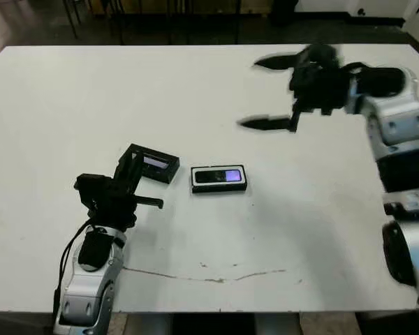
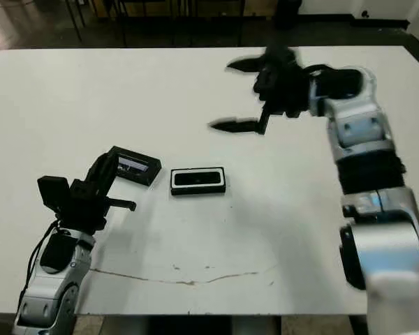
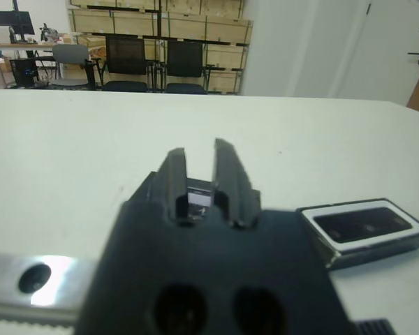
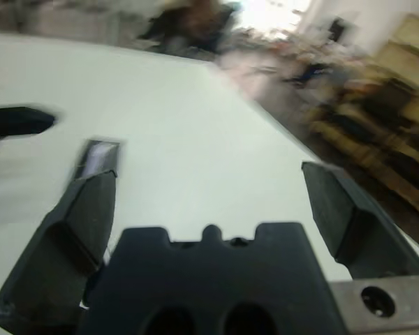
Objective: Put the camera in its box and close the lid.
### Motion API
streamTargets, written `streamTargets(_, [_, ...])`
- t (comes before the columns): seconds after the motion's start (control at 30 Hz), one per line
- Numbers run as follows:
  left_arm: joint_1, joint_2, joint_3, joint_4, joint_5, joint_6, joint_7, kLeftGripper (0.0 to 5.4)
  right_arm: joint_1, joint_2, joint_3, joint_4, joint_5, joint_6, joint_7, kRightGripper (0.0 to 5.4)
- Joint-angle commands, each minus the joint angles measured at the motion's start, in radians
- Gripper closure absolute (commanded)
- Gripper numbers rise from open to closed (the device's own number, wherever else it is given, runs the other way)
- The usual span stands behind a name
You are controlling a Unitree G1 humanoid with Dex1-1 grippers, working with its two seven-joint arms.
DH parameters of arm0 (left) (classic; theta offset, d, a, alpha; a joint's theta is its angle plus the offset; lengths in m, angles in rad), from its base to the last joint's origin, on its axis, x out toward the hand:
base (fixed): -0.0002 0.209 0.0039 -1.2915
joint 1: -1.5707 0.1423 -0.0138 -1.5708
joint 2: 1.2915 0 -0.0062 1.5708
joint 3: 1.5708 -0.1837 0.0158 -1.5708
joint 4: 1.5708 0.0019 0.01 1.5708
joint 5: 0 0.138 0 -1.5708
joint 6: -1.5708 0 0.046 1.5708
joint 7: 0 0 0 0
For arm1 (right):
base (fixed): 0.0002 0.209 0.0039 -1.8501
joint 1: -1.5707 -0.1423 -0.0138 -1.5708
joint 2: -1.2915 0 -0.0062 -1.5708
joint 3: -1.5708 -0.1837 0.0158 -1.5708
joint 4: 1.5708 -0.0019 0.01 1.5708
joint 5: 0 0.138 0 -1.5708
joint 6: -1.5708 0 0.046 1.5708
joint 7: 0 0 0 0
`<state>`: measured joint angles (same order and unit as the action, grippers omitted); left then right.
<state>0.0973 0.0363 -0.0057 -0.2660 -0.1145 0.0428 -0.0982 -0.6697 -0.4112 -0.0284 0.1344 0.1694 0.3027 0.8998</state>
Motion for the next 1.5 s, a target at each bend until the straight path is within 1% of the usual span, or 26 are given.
streamTargets(0.03, [-0.019, 0.049, 0.042, -0.029, -0.013, 0.031, -0.021, 5.4, 0.17, 0.009, -0.03, -0.146, -0.002, 0.047, -0.125, 0.62])
streamTargets(0.1, [-0.059, 0.102, 0.075, -0.051, -0.008, 0.043, -0.045, 5.4, 0.248, -0.011, -0.027, -0.194, -0.008, 0.042, -0.151, 1.09])
streamTargets(0.17, [-0.129, 0.185, 0.116, -0.065, -0.019, 0.079, -0.094, 5.4, 0.294, -0.036, -0.024, -0.208, 0.009, 0.043, -0.132, 1.55])
streamTargets(0.27, [-0.284, 0.415, 0.144, -0.035, -0.029, 0.169, -0.279, 5.4, 0.332, -0.06, -0.028, -0.198, 0.056, 0.023, -0.074, 2.24])
streamTargets(0.33, [-0.429, 0.596, 0.105, 0.069, -0.046, 0.21, -0.501, 5.4, 0.346, -0.071, -0.025, -0.222, 0.075, 0.051, -0.068, 2.69])
streamTargets(0.37, [-0.516, 0.665, 0.065, 0.135, -0.04, 0.239, -0.602, 5.4, 0.35, -0.074, -0.023, -0.231, 0.09, 0.067, -0.06, 2.91])
streamTargets(0.4, [-0.59, 0.71, 0.027, 0.193, -0.027, 0.262, -0.677, 5.4, 0.352, -0.075, -0.022, -0.236, 0.105, 0.074, -0.052, 3.12])
streamTargets(0.47, [-0.73, 0.743, -0.061, 0.326, 0.024, 0.273, -0.783, 5.4, 0.359, -0.079, -0.01, -0.251, 0.111, 0.073, -0.05, 3.57])
streamTargets(0.5, [-0.783, 0.744, -0.096, 0.386, 0.046, 0.262, -0.82, 5.4, 0.362, -0.081, -0.004, -0.258, 0.109, 0.068, -0.054, 3.83])
streamTargets(0.6, [-0.963, 0.718, -0.221, 0.631, 0.161, 0.168, -0.914, 5.4, 0.367, -0.087, 0.016, -0.291, 0.094, 0.07, -0.078, 4.51])
streamTargets(0.73, [-1.153, 0.626, -0.349, 0.899, 0.296, 0.161, -0.955, 5.4, 0.359, -0.091, 0.027, -0.308, 0.098, 0.09, -0.093, 5.39])
streamTargets(0.8, [-1.23, 0.575, -0.391, 1.025, 0.341, 0.148, -0.981, 5.4, 0.359, -0.099, 0.027, -0.314, 0.101, 0.097, -0.094, 5.39])
streamTargets(0.9, [-1.32, 0.493, -0.441, 1.194, 0.415, 0.124, -0.962, 5.4, 0.37, -0.106, 0.02, -0.315, 0.123, 0.103, -0.08, 5.39])
streamTargets(1.0, [-1.367, 0.423, -0.471, 1.311, 0.468, 0.115, -0.934, 5.4, 0.387, -0.115, 0.013, -0.305, 0.144, 0.09, -0.062, 5.39])
streamTargets(1.1, [-1.392, 0.37, -0.494, 1.401, 0.512, 0.105, -0.91, 5.4, 0.401, -0.13, 0.013, -0.315, 0.147, 0.088, -0.056, 5.39])
streamTargets(1.27, [-1.374, 0.311, -0.494, 1.468, 0.548, 0.125, -0.842, 5.4, 0.438, -0.151, 0.01, -0.36, 0.147, 0.126, -0.08, 5.39])
streamTargets(1.4, [-1.348, 0.29, -0.522, 1.489, 0.598, 0.11, -0.797, 5.4, 0.459, -0.157, 0.01, -0.351, 0.146, 0.093, -0.067, 5.39])
streamTargets(1.5, [-1.328, 0.29, -0.56, 1.5, 0.64, 0.063, -0.799, 5.4, 0.47, -0.161, 0.013, -0.353, 0.145, 0.082, -0.064, 5.39])
